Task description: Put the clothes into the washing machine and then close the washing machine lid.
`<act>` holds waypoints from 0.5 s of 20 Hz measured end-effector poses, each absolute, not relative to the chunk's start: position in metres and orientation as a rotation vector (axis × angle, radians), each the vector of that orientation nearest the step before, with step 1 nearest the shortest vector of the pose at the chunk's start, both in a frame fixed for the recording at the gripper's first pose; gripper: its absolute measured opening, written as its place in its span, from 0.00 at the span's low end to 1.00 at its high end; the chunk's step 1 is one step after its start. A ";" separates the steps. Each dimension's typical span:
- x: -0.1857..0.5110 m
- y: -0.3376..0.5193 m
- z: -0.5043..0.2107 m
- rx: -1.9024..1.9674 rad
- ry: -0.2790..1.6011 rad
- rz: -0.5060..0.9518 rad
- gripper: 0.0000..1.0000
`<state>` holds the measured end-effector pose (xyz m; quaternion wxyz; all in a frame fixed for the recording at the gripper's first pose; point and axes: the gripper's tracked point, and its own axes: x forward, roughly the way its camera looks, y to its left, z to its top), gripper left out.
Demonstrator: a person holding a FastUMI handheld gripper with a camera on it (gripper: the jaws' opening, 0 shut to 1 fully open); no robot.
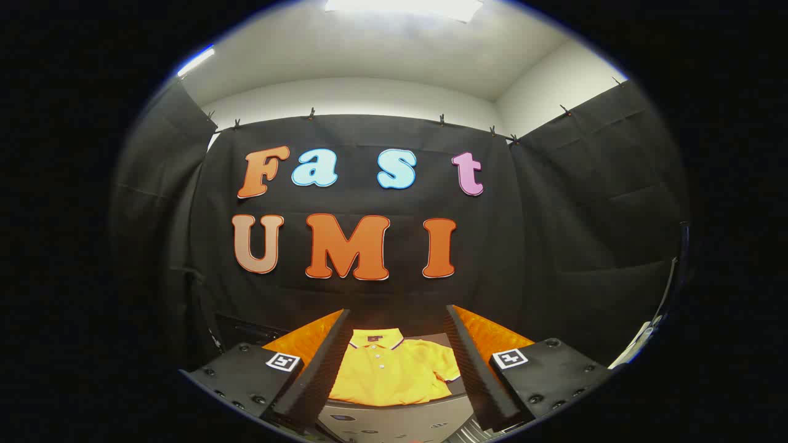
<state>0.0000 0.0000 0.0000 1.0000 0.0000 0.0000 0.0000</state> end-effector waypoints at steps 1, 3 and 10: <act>0.000 -0.001 0.002 0.002 -0.003 -0.004 0.97; -0.001 -0.005 0.003 0.005 -0.006 -0.008 0.97; -0.002 -0.007 0.002 0.007 -0.010 -0.002 0.97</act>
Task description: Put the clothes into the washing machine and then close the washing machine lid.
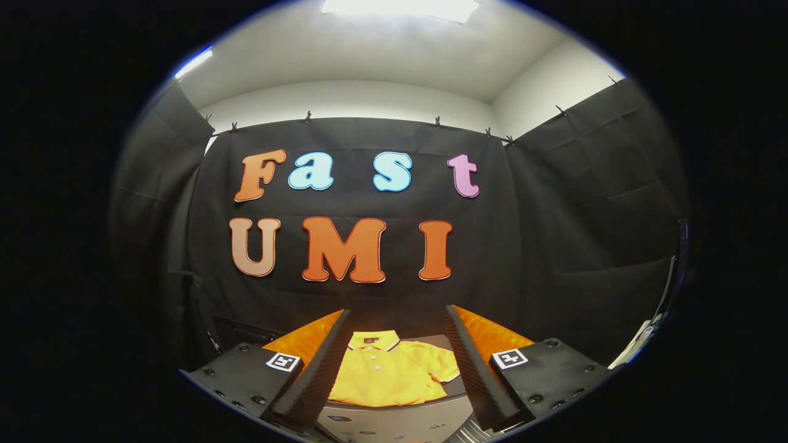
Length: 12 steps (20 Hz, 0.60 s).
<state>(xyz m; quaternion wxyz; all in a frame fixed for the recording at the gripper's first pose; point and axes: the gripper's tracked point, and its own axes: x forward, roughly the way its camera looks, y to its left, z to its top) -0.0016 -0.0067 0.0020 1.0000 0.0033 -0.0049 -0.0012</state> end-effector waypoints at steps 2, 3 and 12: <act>-0.001 -0.006 0.003 0.006 -0.010 0.001 0.97; -0.001 -0.006 0.002 0.005 -0.010 0.003 0.98; 0.003 -0.005 0.003 0.007 -0.012 0.012 0.97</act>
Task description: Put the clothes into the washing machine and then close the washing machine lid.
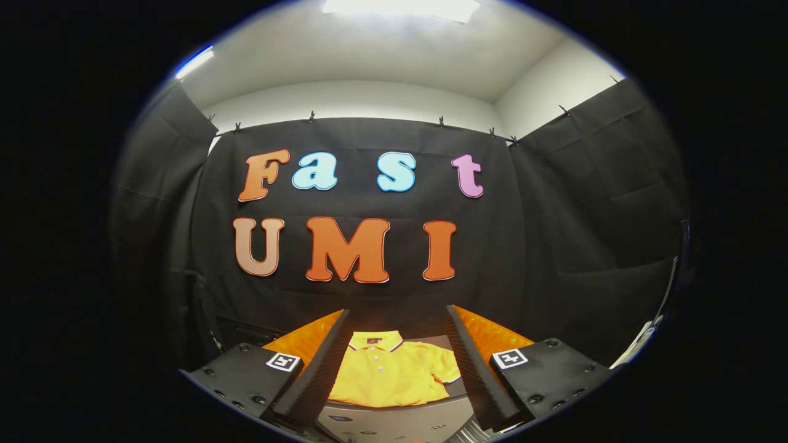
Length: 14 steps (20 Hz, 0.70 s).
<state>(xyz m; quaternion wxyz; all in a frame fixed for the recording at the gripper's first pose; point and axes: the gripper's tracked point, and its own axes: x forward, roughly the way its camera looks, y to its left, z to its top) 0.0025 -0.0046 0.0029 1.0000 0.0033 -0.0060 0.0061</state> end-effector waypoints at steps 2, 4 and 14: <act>0.005 -0.004 0.004 0.006 -0.014 0.016 0.97; 0.006 -0.003 0.005 -0.003 -0.015 0.022 0.97; 0.071 0.031 -0.033 -0.040 0.123 0.145 0.98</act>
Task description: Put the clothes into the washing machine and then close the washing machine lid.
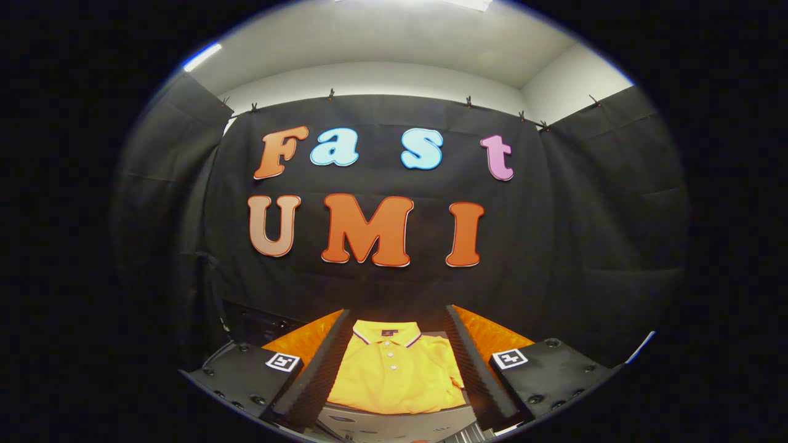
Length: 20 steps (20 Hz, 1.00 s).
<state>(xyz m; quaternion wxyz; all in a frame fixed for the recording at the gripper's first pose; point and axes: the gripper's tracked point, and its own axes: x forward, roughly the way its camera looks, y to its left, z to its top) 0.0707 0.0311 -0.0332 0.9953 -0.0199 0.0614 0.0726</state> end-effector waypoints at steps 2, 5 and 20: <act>0.091 0.040 -0.048 -0.052 0.175 0.166 0.97; 0.119 0.046 -0.097 -0.088 0.325 0.176 0.98; 0.171 0.036 -0.261 -0.064 0.745 0.127 0.98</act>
